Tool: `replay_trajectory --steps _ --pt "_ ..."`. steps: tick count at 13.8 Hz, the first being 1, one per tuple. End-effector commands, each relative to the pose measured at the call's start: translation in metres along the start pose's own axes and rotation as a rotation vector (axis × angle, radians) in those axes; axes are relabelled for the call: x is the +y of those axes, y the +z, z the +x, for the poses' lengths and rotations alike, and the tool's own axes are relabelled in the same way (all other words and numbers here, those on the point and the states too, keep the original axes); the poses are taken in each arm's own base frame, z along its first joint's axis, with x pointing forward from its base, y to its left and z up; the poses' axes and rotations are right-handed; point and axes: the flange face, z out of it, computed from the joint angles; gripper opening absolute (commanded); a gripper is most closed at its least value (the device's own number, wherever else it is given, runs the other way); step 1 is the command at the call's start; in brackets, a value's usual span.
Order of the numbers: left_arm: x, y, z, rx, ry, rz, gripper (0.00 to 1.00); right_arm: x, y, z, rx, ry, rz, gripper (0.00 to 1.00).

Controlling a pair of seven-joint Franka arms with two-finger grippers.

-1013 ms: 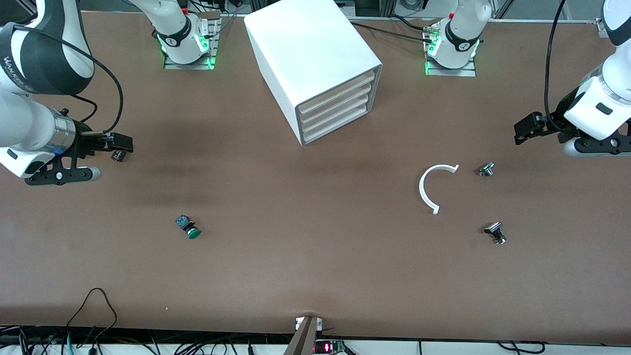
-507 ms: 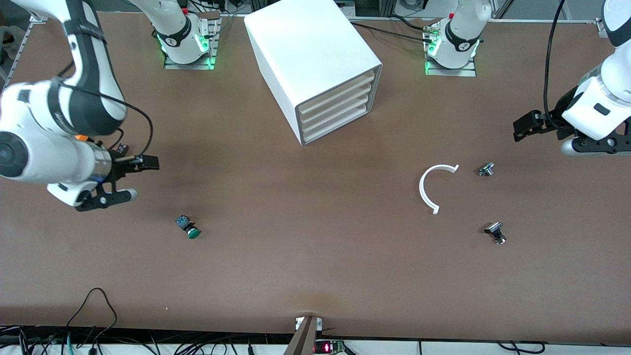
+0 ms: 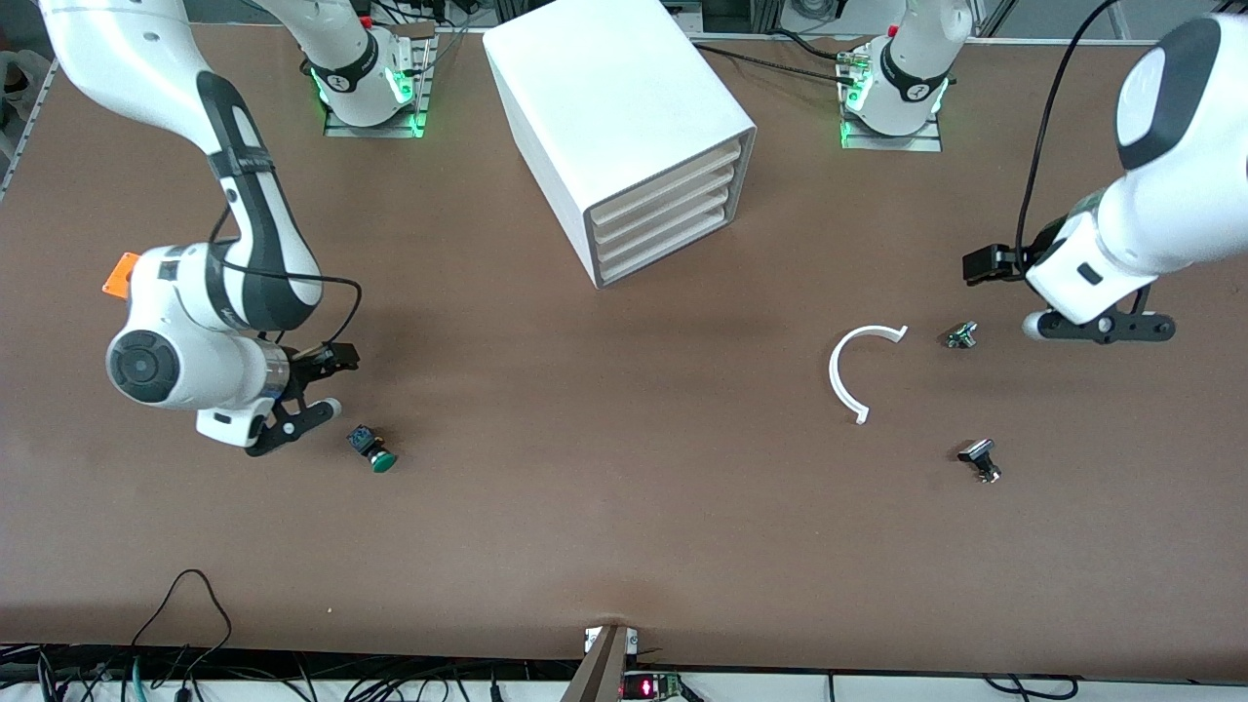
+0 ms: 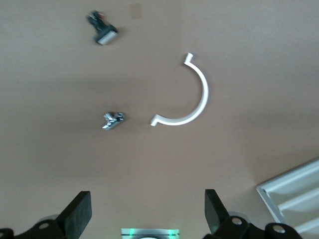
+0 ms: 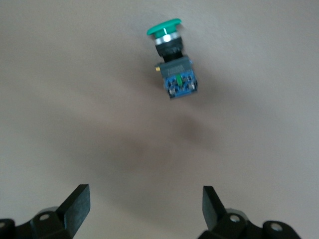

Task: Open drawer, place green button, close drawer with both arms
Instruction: 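Grasp the green button with the right gripper while the left gripper reaches the drawer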

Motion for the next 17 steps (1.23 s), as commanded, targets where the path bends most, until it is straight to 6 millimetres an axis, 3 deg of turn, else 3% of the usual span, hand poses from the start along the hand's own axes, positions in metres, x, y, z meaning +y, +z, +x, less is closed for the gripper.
replay_trajectory --steps 1,6,9,11,17 --pt "-0.013 0.04 0.025 -0.085 0.063 -0.149 1.0 0.0 0.021 -0.005 0.072 -0.15 -0.032 1.0" --pt "0.029 0.147 0.034 -0.266 0.041 -0.437 1.0 0.002 0.052 -0.001 0.151 -0.21 -0.089 1.0" --pt "0.051 0.217 0.032 -0.222 0.198 -0.64 1.0 0.005 0.061 0.007 0.227 -0.255 -0.149 1.0" --pt "0.071 0.245 0.026 -0.21 0.314 -0.684 1.0 0.006 0.066 0.007 0.26 -0.266 -0.175 1.0" --pt "0.141 0.318 -0.011 -0.297 0.317 -0.836 1.0 0.002 0.091 0.017 0.279 -0.257 -0.177 1.0"
